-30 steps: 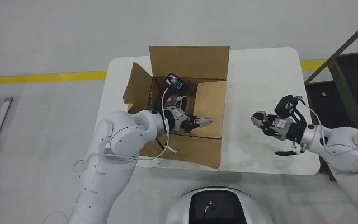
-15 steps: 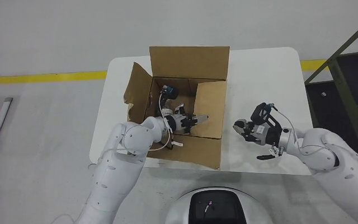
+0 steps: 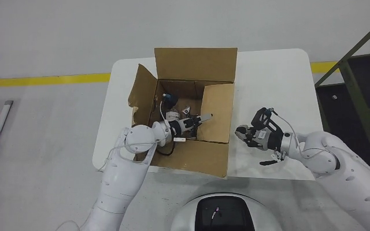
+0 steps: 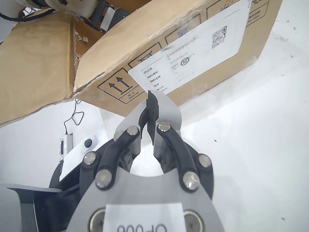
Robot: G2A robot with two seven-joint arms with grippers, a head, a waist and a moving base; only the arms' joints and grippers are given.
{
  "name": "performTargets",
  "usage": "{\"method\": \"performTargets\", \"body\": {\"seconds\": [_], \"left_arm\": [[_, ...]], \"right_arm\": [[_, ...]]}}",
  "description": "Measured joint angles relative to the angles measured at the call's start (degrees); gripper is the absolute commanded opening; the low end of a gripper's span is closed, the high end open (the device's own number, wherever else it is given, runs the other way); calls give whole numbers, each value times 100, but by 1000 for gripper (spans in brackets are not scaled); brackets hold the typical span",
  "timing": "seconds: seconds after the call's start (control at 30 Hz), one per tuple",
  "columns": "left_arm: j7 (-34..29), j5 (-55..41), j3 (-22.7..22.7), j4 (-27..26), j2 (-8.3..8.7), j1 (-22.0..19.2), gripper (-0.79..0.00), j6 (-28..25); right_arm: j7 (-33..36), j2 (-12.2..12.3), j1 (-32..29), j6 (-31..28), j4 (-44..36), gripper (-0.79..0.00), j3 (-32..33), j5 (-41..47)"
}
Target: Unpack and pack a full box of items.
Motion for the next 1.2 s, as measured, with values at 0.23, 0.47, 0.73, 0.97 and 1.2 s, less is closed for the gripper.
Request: {"method": "performTargets", "body": {"seconds": [0.23,0.47,0.73,0.97,1.2], "left_arm": [[-359,-572,25,-141,-21,-68,0,-314],[-484,-936,48,-518,-39,-205,0,-398],[-158,-1217,317,-952,-149,-604,0,-793],[-221,-1289,989,-759,-293,-818,0,-1157],[-386,-1052,1478,-508,-386,-917,0,-1307]], "right_arm": [[30,-21,88,20,8,-785,-38,45],[0,-11,79,96,-91,-557,105,82],[42,92,-301,535,-275,-246,998,960],[429,197,-598,755,-340,-243,2111,2693],[928,230,-488,827,-298,-259,2440,3897]]}}
